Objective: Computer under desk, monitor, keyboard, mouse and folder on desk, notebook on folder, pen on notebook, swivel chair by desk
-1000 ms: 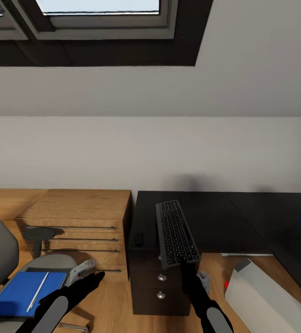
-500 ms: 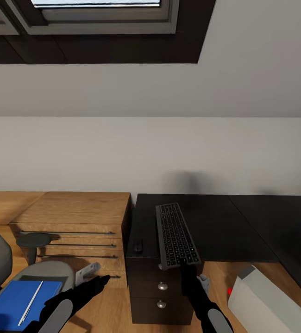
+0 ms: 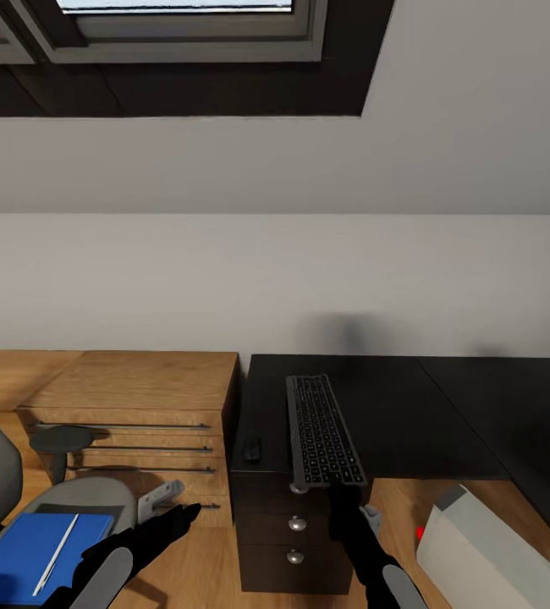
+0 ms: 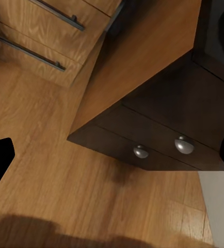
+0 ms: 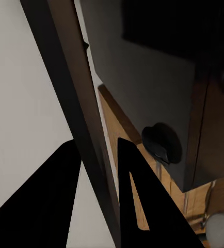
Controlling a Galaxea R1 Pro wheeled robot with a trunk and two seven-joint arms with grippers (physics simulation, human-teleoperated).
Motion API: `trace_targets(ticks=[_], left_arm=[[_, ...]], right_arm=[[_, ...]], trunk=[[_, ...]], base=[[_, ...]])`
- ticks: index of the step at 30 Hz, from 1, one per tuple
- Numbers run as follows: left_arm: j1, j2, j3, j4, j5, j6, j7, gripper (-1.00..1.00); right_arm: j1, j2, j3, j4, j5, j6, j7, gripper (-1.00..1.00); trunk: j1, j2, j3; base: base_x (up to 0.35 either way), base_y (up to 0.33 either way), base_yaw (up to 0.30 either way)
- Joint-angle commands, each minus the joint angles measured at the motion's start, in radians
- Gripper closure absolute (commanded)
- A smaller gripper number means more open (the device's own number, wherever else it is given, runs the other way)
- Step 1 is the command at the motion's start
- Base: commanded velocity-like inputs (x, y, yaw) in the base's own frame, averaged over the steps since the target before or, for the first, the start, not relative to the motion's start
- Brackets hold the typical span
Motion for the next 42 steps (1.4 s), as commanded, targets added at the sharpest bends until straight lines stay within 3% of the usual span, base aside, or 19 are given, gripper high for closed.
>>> trace_targets(ticks=[1, 14, 31, 42], left_arm=[[-0.001, 0.001, -0.002, -0.001, 0.009, 0.000, 0.009, -1.00], [-0.001, 0.000, 0.002, -0.003, 0.012, 0.001, 0.010, -1.00], [-0.001, -0.005, 0.003, -0.006, 0.013, 0.000, 0.013, -1.00], [-0.001, -0.005, 0.001, -0.005, 0.015, 0.000, 0.012, -1.00]], right_arm=[[-0.001, 0.000, 0.000, 0.000, -0.013, 0.002, 0.002, 1.00], [-0.001, 0.001, -0.002, 0.002, -0.016, 0.002, 0.001, 1.00], [-0.001, 0.001, 0.000, 0.002, -0.015, 0.002, 0.001, 1.00], [-0.001, 0.001, 0.004, 0.002, -0.015, 0.002, -0.002, 1.00]], trunk=[[0.000, -0.001, -0.001], [0.000, -0.001, -0.001], [0.065, -0.120, -0.054], [0.065, -0.120, -0.054]], base=[[0.000, 0.000, 0.000], [0.078, 0.000, 0.000], [0.001, 0.000, 0.000], [0.000, 0.000, 0.000]])
